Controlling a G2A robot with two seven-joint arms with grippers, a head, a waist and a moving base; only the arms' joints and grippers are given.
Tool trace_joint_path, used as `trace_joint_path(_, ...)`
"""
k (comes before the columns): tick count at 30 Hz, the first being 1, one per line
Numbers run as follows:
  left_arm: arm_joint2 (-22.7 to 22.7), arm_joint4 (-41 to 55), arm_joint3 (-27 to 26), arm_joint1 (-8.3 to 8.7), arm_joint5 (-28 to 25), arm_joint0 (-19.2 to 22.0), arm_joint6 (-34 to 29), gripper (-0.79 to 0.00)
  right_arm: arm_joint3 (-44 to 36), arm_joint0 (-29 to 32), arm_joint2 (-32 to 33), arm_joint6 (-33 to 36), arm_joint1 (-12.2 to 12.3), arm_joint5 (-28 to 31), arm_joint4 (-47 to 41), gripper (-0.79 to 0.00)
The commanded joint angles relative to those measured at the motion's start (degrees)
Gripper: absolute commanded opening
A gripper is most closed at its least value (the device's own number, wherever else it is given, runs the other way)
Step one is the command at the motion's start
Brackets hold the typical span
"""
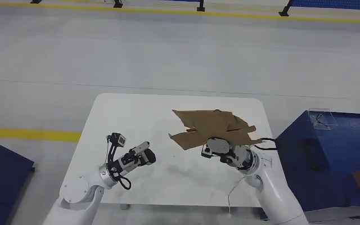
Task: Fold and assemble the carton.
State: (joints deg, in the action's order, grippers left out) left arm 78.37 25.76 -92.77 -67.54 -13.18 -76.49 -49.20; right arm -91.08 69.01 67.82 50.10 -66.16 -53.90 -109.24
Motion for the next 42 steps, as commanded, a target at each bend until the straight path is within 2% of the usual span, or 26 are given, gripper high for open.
trace_joint_path(1, 0.00, 0.00, 0.00, 0.00, 0.00, 0.00, 0.00, 0.000, 1.87, 0.14, -5.42, -5.09, -0.60, -4.10, -14.17, -0.785)
trace_joint_path(5, 0.00, 0.00, 0.00, 0.00, 0.00, 0.00, 0.00, 0.000, 3.15, -1.06, -14.36, -11.28, -1.06, -4.10, -29.46, -0.785)
trace_joint_path(9, 0.00, 0.00, 0.00, 0.00, 0.00, 0.00, 0.00, 0.000, 2.82, -2.11, -18.40, -12.69, -1.12, -4.10, -36.74, -0.785)
trace_joint_path(16, 0.00, 0.00, 0.00, 0.00, 0.00, 0.00, 0.00, 0.000, 2.17, -2.41, -19.93, -9.22, -0.66, -4.10, -37.70, -0.785)
trace_joint_path(18, 0.00, 0.00, 0.00, 0.00, 0.00, 0.00, 0.00, 0.000, 2.66, -2.96, -17.82, -7.33, -0.46, -4.10, -33.48, -0.785)
trace_joint_path(20, 0.00, 0.00, 0.00, 0.00, 0.00, 0.00, 0.00, 0.000, 2.86, -2.79, -14.15, -3.27, -0.41, -3.18, -25.49, -0.785)
trace_joint_path(26, 0.00, 0.00, 0.00, 0.00, 0.00, 0.00, 0.00, 0.000, 1.87, -1.52, -3.11, 19.14, -0.18, 19.29, 5.71, -0.785)
trace_joint_path(29, 0.00, 0.00, 0.00, 0.00, 0.00, 0.00, 0.00, 0.000, 3.51, -2.46, 2.97, 24.95, 0.50, 32.94, 18.29, -0.785)
trace_joint_path(31, 0.00, 0.00, 0.00, 0.00, 0.00, 0.00, 0.00, 0.000, 4.12, -2.78, 6.52, 24.59, 0.94, 39.02, 23.47, -0.785)
trace_joint_path(35, 0.00, 0.00, 0.00, 0.00, 0.00, 0.00, 0.00, 0.000, 1.76, -1.86, 13.00, 22.06, 1.63, 55.40, 35.91, -0.785)
trace_joint_path(42, 0.00, 0.00, 0.00, 0.00, 0.00, 0.00, 0.00, 0.000, -2.57, 1.33, 19.17, 15.62, 1.90, 73.01, 48.80, -0.785)
